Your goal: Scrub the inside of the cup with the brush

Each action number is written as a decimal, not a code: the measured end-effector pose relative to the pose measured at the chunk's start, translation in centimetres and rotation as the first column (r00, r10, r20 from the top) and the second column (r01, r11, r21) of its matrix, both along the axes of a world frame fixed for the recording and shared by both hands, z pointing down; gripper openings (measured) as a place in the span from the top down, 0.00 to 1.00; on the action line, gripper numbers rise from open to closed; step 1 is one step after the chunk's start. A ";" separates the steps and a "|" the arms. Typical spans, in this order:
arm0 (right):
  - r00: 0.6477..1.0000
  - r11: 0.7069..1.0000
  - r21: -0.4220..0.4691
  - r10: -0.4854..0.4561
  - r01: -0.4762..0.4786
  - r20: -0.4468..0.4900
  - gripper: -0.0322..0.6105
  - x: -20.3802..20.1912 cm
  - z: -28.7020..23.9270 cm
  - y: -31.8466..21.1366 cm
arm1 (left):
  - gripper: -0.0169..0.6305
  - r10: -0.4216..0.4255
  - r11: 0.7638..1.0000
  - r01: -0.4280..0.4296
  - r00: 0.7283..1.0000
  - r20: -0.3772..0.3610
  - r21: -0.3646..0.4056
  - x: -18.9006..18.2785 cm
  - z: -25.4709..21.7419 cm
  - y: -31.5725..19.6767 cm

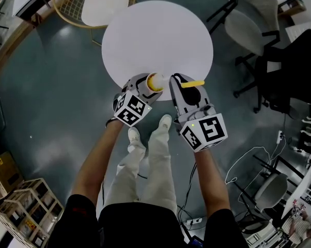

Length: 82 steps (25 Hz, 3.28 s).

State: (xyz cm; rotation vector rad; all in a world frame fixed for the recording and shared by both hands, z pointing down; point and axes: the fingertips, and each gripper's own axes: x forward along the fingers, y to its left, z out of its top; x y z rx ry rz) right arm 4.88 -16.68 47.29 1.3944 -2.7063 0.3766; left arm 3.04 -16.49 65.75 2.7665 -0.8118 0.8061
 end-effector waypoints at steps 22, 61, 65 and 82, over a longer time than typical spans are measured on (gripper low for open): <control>0.999 0.998 -0.054 0.044 -0.042 0.020 0.88 1.9 2.7 -0.8 | 0.50 0.003 1.000 -0.003 1.000 0.001 0.001 0.1 0.0 -0.4; 0.993 0.996 -0.090 0.016 -0.005 0.113 0.88 3.6 2.4 -1.6 | 0.54 0.041 0.998 -0.045 0.995 0.091 0.047 1.3 -0.1 -0.8; 0.992 0.995 -0.100 0.031 -0.019 0.123 0.88 4.1 2.8 -1.8 | 0.54 0.037 0.998 -0.040 0.996 0.075 0.040 1.2 -0.2 -1.1; 0.990 0.990 -0.139 0.026 -0.006 0.138 0.88 3.8 2.9 0.9 | 0.54 0.080 0.996 -0.082 0.993 0.087 0.019 1.3 -0.2 -1.1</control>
